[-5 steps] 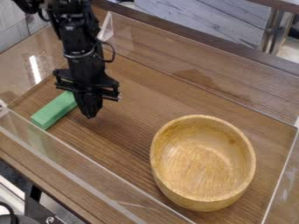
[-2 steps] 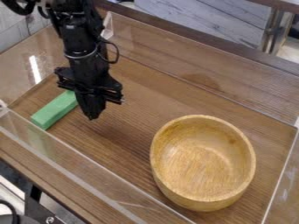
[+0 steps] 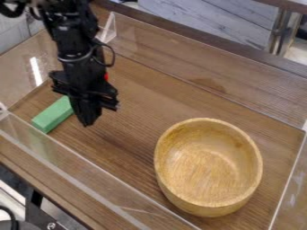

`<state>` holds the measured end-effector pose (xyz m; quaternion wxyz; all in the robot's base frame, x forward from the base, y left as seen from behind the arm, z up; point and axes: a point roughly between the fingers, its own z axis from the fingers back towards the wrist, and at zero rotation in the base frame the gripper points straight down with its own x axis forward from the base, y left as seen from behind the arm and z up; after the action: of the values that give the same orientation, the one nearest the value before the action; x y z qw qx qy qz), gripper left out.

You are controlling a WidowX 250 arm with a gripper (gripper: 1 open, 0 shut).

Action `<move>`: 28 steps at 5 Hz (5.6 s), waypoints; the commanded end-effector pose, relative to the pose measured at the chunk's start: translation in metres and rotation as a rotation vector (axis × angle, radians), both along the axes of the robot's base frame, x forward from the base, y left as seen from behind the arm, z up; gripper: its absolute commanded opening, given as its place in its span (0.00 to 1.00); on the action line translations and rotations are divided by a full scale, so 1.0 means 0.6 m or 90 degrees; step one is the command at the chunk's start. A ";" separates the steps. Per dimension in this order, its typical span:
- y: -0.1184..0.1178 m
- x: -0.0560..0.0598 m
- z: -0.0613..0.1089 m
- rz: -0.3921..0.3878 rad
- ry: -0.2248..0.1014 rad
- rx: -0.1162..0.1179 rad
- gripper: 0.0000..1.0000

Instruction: Put the green stick in the brown bowl

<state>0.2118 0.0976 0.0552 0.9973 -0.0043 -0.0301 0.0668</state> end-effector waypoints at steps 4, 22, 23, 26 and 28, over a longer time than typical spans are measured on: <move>-0.055 0.009 0.056 -0.048 -0.032 0.006 0.00; 0.103 0.044 -0.038 -0.027 -0.008 0.008 1.00; 0.110 0.055 -0.045 0.015 -0.011 0.004 1.00; 0.127 0.046 -0.023 0.037 -0.013 -0.009 0.00; 0.117 0.042 -0.028 0.023 -0.017 -0.023 0.00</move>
<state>0.2318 0.1616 0.0232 0.9956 -0.0377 -0.0178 0.0839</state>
